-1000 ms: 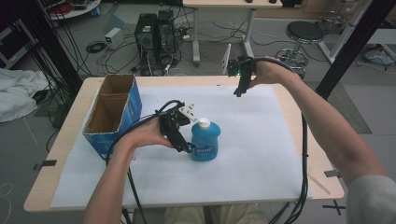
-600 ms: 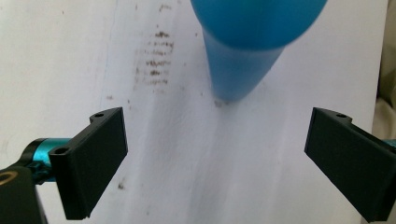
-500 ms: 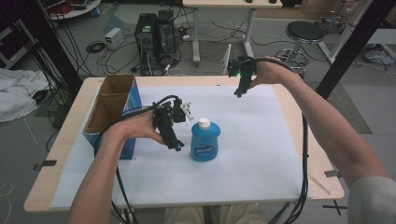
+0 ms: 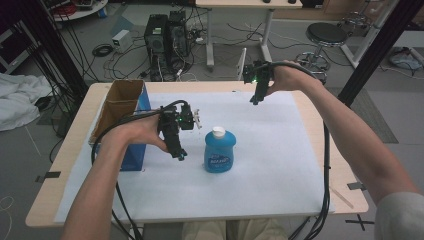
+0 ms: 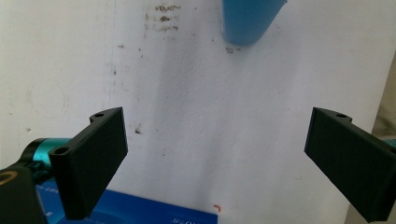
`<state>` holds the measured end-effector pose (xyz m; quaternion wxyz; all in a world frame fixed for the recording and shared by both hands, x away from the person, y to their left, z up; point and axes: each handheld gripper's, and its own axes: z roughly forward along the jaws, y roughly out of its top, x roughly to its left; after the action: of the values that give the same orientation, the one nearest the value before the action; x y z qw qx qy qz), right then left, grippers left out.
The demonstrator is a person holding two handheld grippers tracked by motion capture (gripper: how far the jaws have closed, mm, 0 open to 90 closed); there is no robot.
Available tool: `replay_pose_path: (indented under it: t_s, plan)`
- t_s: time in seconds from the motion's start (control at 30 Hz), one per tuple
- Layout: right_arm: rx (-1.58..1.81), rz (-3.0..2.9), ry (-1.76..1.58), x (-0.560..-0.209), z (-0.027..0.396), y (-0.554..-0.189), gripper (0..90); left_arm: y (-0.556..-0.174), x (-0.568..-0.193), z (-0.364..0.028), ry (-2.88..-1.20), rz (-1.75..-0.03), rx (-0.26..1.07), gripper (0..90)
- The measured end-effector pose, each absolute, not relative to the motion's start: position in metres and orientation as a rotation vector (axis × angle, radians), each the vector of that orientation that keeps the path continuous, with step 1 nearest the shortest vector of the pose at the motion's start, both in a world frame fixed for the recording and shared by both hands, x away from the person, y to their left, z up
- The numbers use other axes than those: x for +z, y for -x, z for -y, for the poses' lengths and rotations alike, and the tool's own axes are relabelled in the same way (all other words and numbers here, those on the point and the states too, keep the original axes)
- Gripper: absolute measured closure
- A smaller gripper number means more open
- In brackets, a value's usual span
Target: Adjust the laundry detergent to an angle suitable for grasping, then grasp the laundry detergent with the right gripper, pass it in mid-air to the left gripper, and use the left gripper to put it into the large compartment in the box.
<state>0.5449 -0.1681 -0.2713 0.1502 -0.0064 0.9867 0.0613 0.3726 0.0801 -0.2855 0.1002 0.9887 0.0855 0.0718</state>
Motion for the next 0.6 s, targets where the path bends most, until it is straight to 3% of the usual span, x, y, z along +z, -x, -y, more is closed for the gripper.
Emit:
replay_pose_path:
  t_s: [0.6]
  plan:
    - [0.203,-2.838,0.007,-0.274,0.177,-0.541,11.5,-0.377,-0.260,-0.077,-2.992,-0.229,0.218,6.0]
